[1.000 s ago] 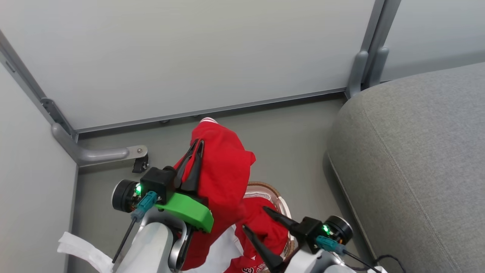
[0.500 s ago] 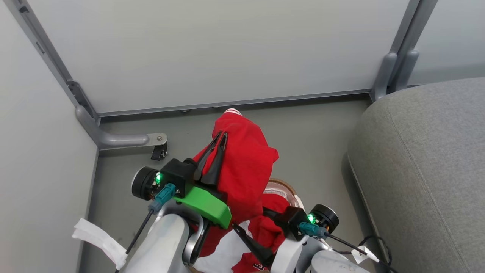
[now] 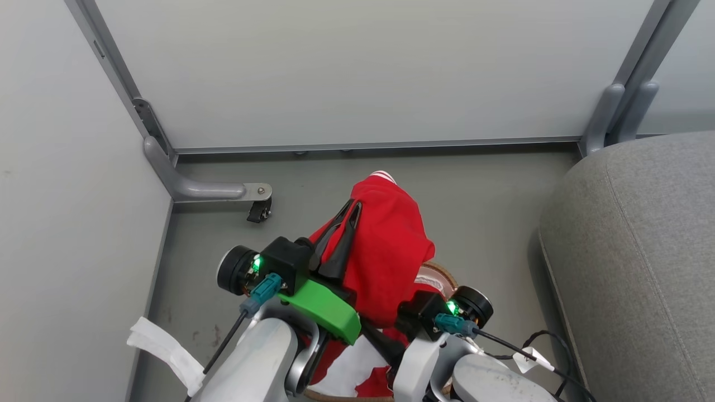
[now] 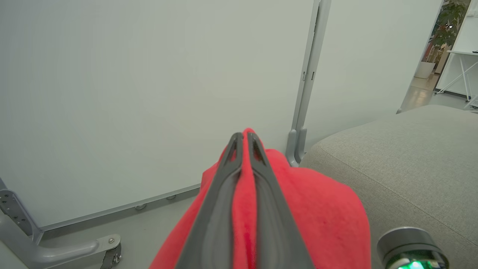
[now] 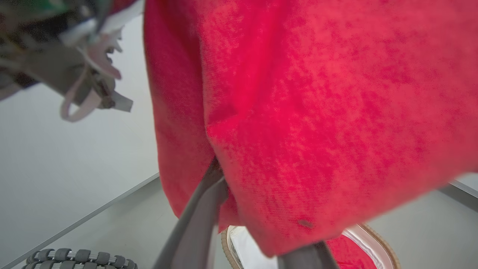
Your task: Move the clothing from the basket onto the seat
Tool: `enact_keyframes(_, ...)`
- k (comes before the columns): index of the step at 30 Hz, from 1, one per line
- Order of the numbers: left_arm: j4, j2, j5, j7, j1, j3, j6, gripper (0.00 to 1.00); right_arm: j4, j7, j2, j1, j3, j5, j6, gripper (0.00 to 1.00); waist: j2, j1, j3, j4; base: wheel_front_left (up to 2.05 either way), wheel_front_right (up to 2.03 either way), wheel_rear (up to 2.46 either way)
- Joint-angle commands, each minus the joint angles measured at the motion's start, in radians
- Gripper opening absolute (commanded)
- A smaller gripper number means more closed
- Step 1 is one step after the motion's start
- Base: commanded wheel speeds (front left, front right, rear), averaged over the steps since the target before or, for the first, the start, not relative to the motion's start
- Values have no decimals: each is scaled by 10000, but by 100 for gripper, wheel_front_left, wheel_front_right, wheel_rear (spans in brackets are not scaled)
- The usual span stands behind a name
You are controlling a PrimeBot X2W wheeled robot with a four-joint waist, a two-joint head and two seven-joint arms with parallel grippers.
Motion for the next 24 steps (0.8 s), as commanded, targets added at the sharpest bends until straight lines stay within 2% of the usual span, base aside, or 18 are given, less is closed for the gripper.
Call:
enact_keyframes(1, 7, 21, -31, -11, -140, -32, 46, 0, 46, -16, -47, -88, 6, 100, -14, 0, 0, 1, 11, 39, 0, 0, 0)
enact_keyframes(11, 112, 21, 70, -11, -141, 67, 118, 0, -38, -16, -44, -86, -30, 210, -14, 0, 0, 1, 85, -86, 0, 0, 0)
enact_keyframes(12, 44, 21, 94, -12, -132, 155, 161, 33, -75, -16, -43, -91, 5, 200, -14, 0, 0, 1, 97, -134, 0, 0, 0)
enact_keyframes(13, 51, 22, 105, -12, -104, 196, 204, 100, -98, -16, -44, -94, 29, 200, -14, 0, 0, 1, 107, -183, 0, 0, 0)
enact_keyframes(19, 216, 22, 439, -11, 39, 384, 215, 100, -230, -16, -46, 11, 24, 150, -14, 0, 0, 1, 97, -717, 0, 0, 0)
enact_keyframes(24, 399, 24, 729, -11, 253, 704, 127, 100, -424, -19, -46, 215, -37, 43, -14, 0, 0, 1, 72, -1596, 0, 0, 0)
